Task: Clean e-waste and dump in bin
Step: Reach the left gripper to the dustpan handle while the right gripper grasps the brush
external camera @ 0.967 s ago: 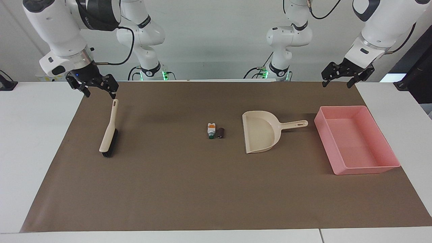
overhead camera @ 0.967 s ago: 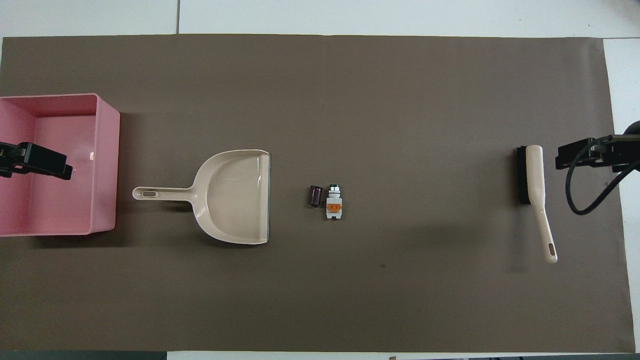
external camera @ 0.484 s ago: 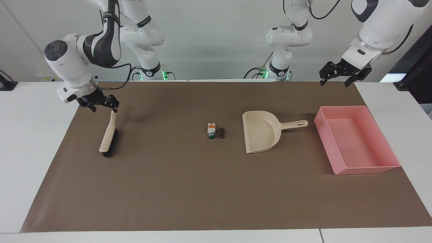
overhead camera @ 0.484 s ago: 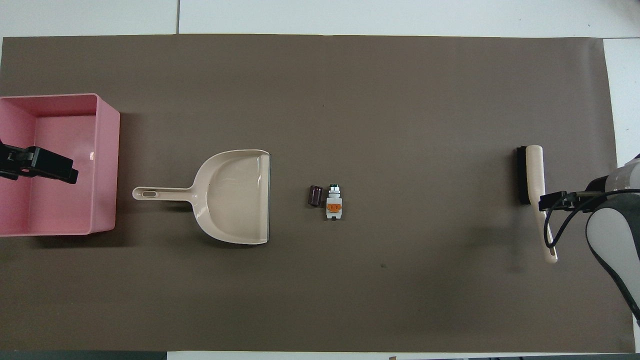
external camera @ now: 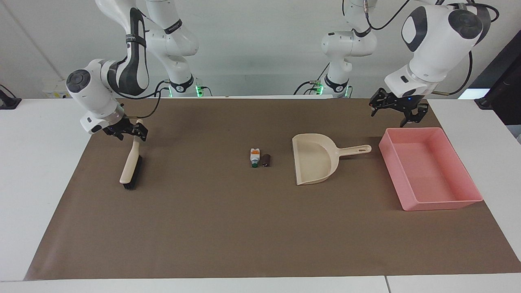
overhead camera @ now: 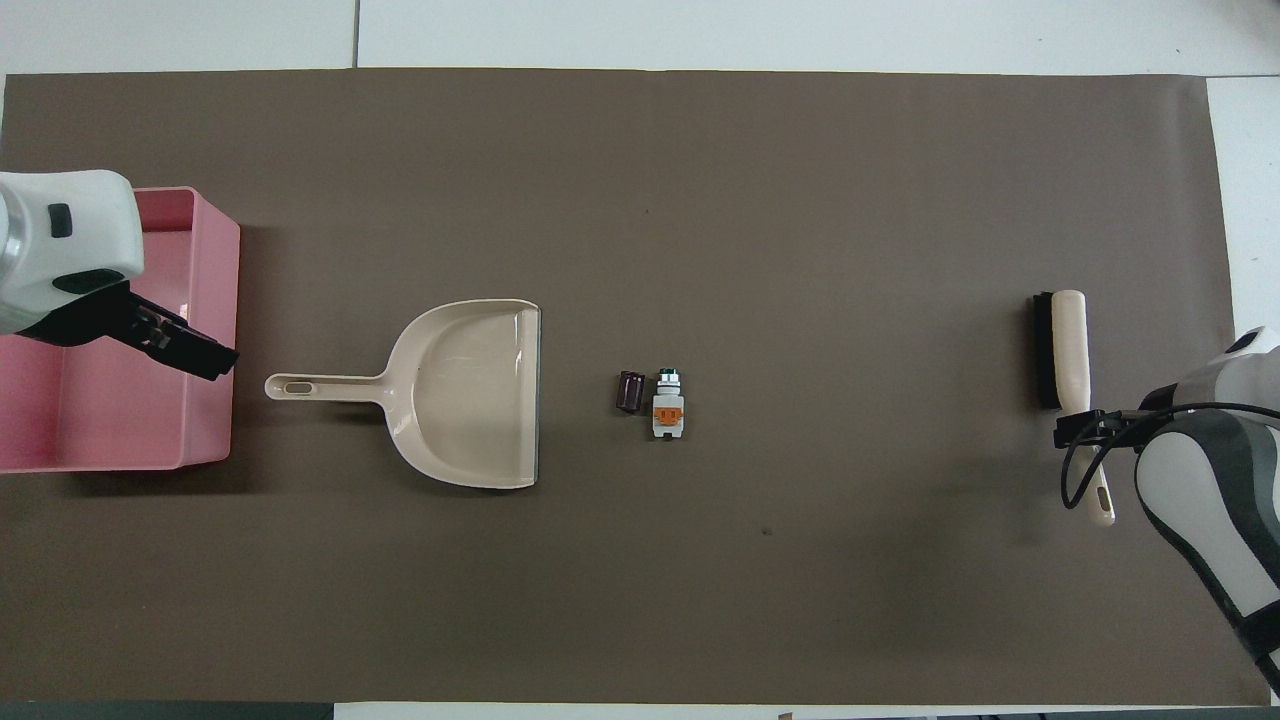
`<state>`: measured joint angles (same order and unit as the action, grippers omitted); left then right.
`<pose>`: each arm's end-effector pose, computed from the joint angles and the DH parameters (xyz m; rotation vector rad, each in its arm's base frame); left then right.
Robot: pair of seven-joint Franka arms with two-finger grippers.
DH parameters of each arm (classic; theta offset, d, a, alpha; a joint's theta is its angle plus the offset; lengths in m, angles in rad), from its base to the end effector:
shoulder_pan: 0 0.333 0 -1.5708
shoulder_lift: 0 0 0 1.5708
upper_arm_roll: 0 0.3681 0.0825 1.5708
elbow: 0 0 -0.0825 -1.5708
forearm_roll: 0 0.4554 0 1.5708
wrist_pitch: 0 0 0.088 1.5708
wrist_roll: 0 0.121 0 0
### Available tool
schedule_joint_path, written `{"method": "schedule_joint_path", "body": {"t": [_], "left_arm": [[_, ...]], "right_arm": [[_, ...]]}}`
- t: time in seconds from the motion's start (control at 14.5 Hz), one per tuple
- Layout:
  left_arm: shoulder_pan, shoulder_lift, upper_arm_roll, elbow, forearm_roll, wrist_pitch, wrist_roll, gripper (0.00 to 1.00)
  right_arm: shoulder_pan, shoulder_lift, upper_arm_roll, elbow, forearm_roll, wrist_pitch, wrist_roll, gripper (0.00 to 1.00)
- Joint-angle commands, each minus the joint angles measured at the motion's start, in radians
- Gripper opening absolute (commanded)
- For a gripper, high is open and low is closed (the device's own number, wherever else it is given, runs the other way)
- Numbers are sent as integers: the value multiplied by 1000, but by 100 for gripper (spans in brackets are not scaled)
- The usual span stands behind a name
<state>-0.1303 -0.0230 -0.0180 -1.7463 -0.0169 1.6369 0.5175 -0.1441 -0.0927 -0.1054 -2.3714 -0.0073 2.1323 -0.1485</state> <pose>0.6069 -0.0927 0.5871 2.9374 -1.0126 -0.1274 0.5010 -0.1279 0.3409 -3.0973 0.1480 0.2225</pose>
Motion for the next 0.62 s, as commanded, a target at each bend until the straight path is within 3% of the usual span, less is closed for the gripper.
{"method": "schedule_joint_path", "body": {"t": [0.0,0.28,0.41,0.55], "left_arm": [[-28,-20,6,-103,6,102,227,99],[-55,-21,7,-248,8,274,404,99],[-84,-12,7,-289,11,336,499,98],[-109,-6,6,-340,82,409,550,98]], "right_arm": [[-17,-15,7,-38,21,15,-14,96],[-17,-19,7,-48,21,15,-22,84],[-17,-19,7,-49,21,15,-28,68],[-17,-19,7,-49,21,11,-37,43]]}}
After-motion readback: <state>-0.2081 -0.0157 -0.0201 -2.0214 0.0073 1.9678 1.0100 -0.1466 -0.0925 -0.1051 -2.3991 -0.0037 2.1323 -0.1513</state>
